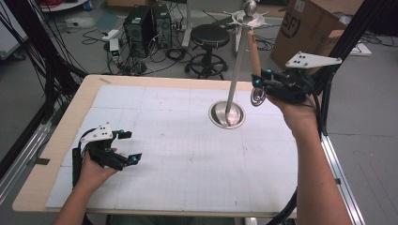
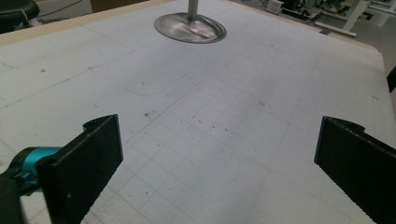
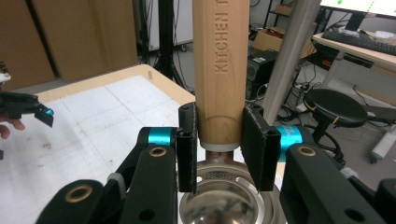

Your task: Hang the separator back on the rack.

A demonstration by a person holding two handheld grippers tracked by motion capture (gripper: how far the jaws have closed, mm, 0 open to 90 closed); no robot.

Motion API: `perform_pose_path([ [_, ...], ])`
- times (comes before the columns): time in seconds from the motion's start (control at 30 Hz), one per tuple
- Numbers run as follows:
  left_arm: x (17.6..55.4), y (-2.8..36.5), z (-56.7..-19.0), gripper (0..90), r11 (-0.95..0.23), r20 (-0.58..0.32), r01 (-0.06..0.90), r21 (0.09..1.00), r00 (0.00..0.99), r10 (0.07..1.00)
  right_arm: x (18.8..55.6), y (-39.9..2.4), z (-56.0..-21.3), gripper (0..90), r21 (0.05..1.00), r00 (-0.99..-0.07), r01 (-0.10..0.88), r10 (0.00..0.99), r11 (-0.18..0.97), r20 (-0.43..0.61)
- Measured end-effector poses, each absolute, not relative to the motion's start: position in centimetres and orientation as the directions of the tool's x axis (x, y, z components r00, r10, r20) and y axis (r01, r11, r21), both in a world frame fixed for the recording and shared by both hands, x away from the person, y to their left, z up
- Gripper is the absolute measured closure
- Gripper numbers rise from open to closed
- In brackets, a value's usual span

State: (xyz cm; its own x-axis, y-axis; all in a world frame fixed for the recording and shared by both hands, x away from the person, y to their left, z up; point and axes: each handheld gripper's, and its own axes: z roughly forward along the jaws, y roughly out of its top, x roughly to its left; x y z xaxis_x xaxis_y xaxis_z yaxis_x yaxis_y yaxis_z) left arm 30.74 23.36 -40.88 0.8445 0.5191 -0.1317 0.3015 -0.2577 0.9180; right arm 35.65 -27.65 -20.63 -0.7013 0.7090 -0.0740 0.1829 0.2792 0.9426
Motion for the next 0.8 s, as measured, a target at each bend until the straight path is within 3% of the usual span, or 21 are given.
perform_pose_path([
  [0.8,30.9,23.4,-41.1,1.6,-0.259,-0.137,0.310,0.915,0.842,0.522,39.3,-33.1,-20.5,68.7,0.952,-0.612,0.252,0.791,0.175,0.016],
])
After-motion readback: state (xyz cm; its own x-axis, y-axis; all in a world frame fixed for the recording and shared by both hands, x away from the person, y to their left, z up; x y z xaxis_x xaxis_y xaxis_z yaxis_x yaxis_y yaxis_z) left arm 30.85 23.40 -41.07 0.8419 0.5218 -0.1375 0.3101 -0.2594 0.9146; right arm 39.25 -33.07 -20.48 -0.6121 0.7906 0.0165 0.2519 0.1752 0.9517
